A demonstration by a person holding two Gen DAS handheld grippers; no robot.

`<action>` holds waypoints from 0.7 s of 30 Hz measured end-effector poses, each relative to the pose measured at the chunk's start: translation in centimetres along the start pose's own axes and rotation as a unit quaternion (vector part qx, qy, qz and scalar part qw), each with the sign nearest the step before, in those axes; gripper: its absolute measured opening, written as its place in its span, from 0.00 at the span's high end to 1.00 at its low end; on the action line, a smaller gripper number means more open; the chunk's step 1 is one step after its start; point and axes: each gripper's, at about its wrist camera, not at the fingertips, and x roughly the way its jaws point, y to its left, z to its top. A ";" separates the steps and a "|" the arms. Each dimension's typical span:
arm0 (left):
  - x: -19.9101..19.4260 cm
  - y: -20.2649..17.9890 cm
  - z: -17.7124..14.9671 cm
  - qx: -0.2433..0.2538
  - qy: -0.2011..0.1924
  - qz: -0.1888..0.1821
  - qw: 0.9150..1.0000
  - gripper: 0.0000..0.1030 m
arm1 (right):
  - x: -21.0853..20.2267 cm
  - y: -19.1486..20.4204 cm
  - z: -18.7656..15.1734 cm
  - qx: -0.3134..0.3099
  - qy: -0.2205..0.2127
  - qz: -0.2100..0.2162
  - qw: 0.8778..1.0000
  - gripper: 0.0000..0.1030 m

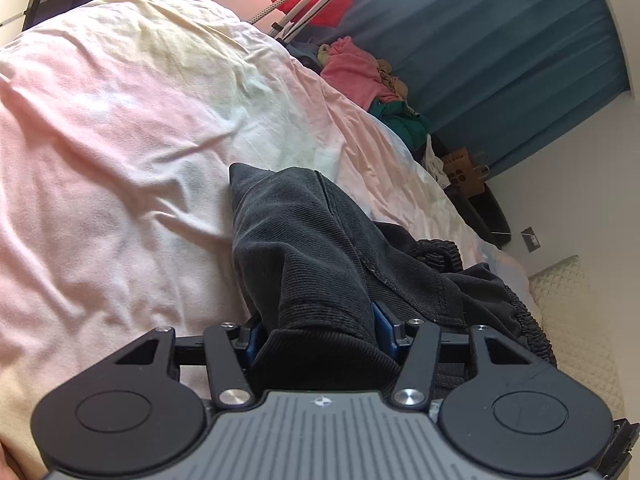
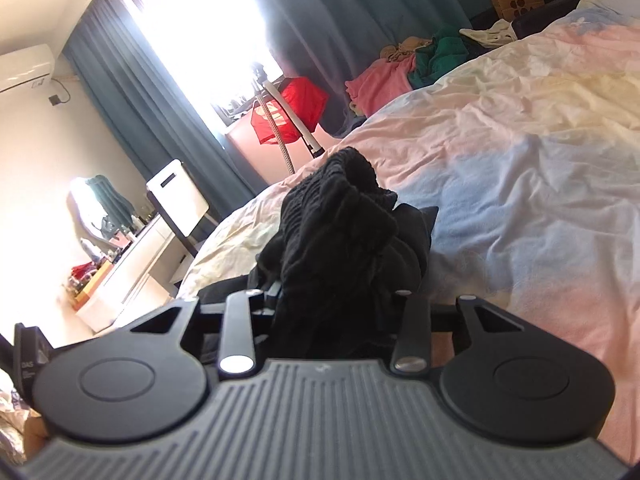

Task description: Fold clothes

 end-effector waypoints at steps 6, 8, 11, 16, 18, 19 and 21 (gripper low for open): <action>3.1 -7.1 0.4 0.022 0.017 -0.023 0.999 0.49 | -3.4 -2.4 4.3 -0.004 -0.040 -0.017 0.999 0.62; 5.1 -10.5 0.7 0.033 0.025 -0.039 0.998 0.49 | -4.8 -3.7 6.6 -0.012 -0.058 -0.026 0.998 0.62; 8.8 -15.4 1.3 0.046 0.037 -0.064 0.996 0.49 | -6.5 -6.3 10.5 -0.016 -0.087 -0.042 0.995 0.62; 18.8 -26.3 2.9 0.091 0.056 -0.098 0.989 0.49 | -8.1 -12.7 17.9 -0.006 -0.134 -0.082 0.988 0.62; 22.7 -29.9 3.5 0.106 0.060 -0.110 0.986 0.49 | -8.2 -15.3 20.3 0.005 -0.148 -0.098 0.984 0.62; 24.6 -31.7 3.8 0.114 0.063 -0.115 0.985 0.49 | -8.1 -16.5 21.3 0.008 -0.151 -0.106 0.983 0.62; 28.6 -34.1 4.0 0.119 0.075 -0.119 0.983 0.49 | -7.7 -18.6 22.5 0.004 -0.155 -0.126 0.980 0.62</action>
